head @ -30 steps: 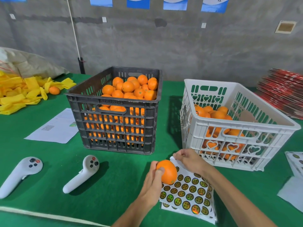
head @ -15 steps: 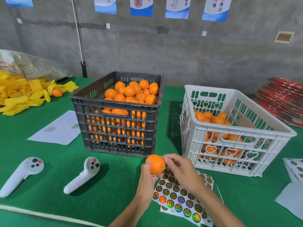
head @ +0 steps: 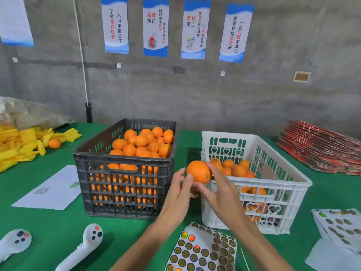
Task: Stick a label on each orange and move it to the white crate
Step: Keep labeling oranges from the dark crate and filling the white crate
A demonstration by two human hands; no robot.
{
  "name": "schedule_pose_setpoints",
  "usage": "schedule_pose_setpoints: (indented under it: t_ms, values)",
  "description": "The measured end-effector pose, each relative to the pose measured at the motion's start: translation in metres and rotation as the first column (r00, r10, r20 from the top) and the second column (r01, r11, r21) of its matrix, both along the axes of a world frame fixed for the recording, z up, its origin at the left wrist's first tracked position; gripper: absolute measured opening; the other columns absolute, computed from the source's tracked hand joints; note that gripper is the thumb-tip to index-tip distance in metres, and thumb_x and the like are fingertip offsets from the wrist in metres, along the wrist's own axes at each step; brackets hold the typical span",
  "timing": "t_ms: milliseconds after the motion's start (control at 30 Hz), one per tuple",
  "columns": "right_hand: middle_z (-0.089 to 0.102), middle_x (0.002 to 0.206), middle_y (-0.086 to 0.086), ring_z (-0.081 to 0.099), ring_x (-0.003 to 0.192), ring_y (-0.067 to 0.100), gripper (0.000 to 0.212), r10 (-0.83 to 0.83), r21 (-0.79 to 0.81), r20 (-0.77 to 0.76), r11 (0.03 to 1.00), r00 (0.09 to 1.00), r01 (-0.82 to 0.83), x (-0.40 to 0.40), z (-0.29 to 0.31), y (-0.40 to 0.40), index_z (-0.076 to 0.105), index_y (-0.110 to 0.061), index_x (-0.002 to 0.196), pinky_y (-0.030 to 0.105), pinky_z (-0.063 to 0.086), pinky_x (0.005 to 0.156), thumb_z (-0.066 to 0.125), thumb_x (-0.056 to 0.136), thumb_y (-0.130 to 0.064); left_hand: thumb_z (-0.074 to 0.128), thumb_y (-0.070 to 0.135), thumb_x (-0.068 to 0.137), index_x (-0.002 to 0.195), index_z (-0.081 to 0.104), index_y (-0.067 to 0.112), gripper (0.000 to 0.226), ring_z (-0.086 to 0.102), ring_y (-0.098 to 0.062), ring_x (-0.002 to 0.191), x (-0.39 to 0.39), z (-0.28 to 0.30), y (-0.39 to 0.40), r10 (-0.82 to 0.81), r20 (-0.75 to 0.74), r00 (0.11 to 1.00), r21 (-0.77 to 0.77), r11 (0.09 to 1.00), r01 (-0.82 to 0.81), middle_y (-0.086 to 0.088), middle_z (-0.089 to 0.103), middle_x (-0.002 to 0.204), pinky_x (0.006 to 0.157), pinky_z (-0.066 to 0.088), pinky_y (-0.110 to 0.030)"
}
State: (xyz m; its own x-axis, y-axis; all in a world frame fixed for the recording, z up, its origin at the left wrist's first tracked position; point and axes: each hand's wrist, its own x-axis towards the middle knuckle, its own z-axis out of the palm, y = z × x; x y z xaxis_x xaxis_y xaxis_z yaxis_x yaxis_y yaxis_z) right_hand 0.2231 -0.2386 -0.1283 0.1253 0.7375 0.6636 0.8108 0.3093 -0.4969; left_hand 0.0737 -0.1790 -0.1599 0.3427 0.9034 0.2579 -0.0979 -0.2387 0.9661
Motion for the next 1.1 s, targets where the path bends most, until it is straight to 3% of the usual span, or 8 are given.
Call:
schedule_pose_setpoints:
  t_ms: [100, 200, 300, 400, 567, 700, 933, 1100]
  values:
    - [0.068, 0.124, -0.002, 0.064, 0.095, 0.012, 0.066, -0.190, 0.115, 0.017, 0.976, 0.982, 0.187, 0.030, 0.033, 0.003, 0.050, -0.022, 0.144, 0.026, 0.050, 0.084, 0.068, 0.088, -0.054, 0.049, 0.069, 0.090, 0.142, 0.036, 0.040, 0.061, 0.069, -0.007, 0.104, 0.000, 0.036, 0.007, 0.071, -0.133, 0.989, 0.243, 0.969, -0.037, 0.030, 0.056, 0.120, 0.097, 0.057, -0.039]
    - [0.070, 0.118, 0.002, 0.061, 0.089, 0.013, 0.062, -0.350, 0.020, 0.052, 0.937, 0.935, 0.350, 0.061, 0.046, 0.007, 0.049, -0.024, 0.140, 0.030, 0.052, 0.082, 0.073, 0.089, -0.051, 0.055, 0.052, 0.098, 0.139, 0.037, 0.041, 0.046, 0.064, -0.002, 0.107, -0.007, 0.051, 0.018, 0.123, -0.211, 0.970, 0.350, 0.936, -0.043, 0.025, 0.052, 0.129, 0.094, 0.055, -0.029]
    - [0.065, 0.128, 0.003, 0.064, 0.111, 0.023, 0.063, -0.394, -0.075, 0.024, 0.916, 0.919, 0.395, 0.078, 0.046, 0.011, 0.050, -0.021, 0.138, 0.045, 0.055, 0.097, 0.073, 0.088, -0.053, 0.059, 0.033, 0.104, 0.137, 0.042, 0.036, 0.038, 0.064, -0.002, 0.106, -0.013, 0.063, 0.030, 0.175, -0.194, 0.965, 0.401, 0.912, -0.085, 0.018, 0.054, 0.129, 0.094, 0.055, -0.027]
    - [0.056, 0.147, 0.002, 0.053, 0.134, 0.021, 0.063, -0.362, -0.046, 0.086, 0.929, 0.928, 0.367, 0.080, 0.045, 0.019, 0.047, -0.020, 0.148, 0.045, 0.044, 0.113, 0.064, 0.096, -0.050, 0.059, 0.029, 0.104, 0.133, 0.045, 0.034, 0.033, 0.061, -0.003, 0.105, -0.021, 0.081, 0.044, 0.268, -0.201, 0.942, 0.505, 0.852, -0.134, 0.013, 0.056, 0.124, 0.090, 0.052, -0.023]
    - [0.053, 0.149, -0.008, 0.049, 0.137, 0.015, 0.059, -0.252, -0.042, 0.089, 0.966, 0.964, 0.256, 0.053, 0.058, 0.050, 0.044, -0.023, 0.151, 0.034, 0.038, 0.113, 0.062, 0.099, -0.043, 0.062, 0.029, 0.101, 0.135, 0.054, 0.014, 0.038, 0.056, -0.020, 0.117, -0.056, 0.105, 0.087, 0.583, -0.370, 0.724, 0.666, 0.709, -0.230, -0.002, 0.058, 0.129, 0.099, 0.049, -0.041]
    - [0.057, 0.142, -0.012, 0.054, 0.129, 0.013, 0.061, -0.135, -0.086, 0.073, 0.986, 0.988, 0.141, 0.023, 0.054, 0.079, 0.039, -0.024, 0.151, 0.035, 0.044, 0.107, 0.063, 0.098, -0.042, 0.063, 0.031, 0.101, 0.134, 0.052, 0.007, 0.043, 0.056, -0.035, 0.121, -0.094, 0.113, 0.135, 0.538, -0.653, 0.533, 0.515, 0.831, -0.208, -0.015, 0.057, 0.131, 0.093, 0.048, -0.043]
    - [0.054, 0.141, -0.023, 0.057, 0.122, 0.010, 0.051, 0.022, -0.165, -0.017, 0.986, 1.000, -0.025, -0.023, 0.032, 0.129, 0.037, -0.034, 0.151, 0.035, 0.046, 0.102, 0.051, 0.103, -0.048, 0.080, 0.031, 0.090, 0.140, 0.052, 0.019, 0.059, 0.060, -0.029, 0.106, -0.093, 0.109, 0.213, 0.227, -0.892, 0.391, 0.231, 0.972, -0.036, -0.012, 0.061, 0.126, 0.083, 0.051, -0.037]
    - [0.059, 0.136, -0.020, 0.054, 0.127, 0.007, 0.046, 0.037, -0.163, -0.183, 0.984, 0.982, -0.067, -0.027, 0.026, 0.157, 0.045, -0.030, 0.148, 0.040, 0.044, 0.110, 0.052, 0.104, -0.042, 0.081, 0.039, 0.088, 0.158, 0.034, 0.033, 0.085, 0.045, -0.037, 0.142, -0.067, 0.095, 0.252, -0.012, -0.987, 0.163, -0.004, 0.999, 0.050, -0.007, 0.039, 0.162, 0.110, 0.047, -0.051]
